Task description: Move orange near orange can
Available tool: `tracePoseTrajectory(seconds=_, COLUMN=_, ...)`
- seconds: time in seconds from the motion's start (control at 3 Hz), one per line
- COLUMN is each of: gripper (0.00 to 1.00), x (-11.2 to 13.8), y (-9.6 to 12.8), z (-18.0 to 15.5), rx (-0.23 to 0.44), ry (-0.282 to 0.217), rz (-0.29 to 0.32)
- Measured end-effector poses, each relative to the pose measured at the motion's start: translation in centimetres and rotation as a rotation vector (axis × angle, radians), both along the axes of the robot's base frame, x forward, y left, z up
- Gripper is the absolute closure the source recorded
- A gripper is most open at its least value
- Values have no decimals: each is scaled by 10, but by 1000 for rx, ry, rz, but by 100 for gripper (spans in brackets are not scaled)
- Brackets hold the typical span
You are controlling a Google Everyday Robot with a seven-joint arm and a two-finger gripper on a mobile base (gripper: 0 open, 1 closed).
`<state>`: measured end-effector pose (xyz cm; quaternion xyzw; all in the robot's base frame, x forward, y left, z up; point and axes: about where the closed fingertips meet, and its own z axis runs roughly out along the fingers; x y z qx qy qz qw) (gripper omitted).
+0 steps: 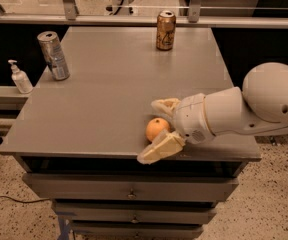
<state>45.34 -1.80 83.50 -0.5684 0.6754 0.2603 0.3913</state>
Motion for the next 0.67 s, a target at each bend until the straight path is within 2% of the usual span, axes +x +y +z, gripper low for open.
tracePoseTrajectory(seconds=0.67, gripper=64, x=8, y=-15, z=-3, rx=11, ry=13, rz=-11)
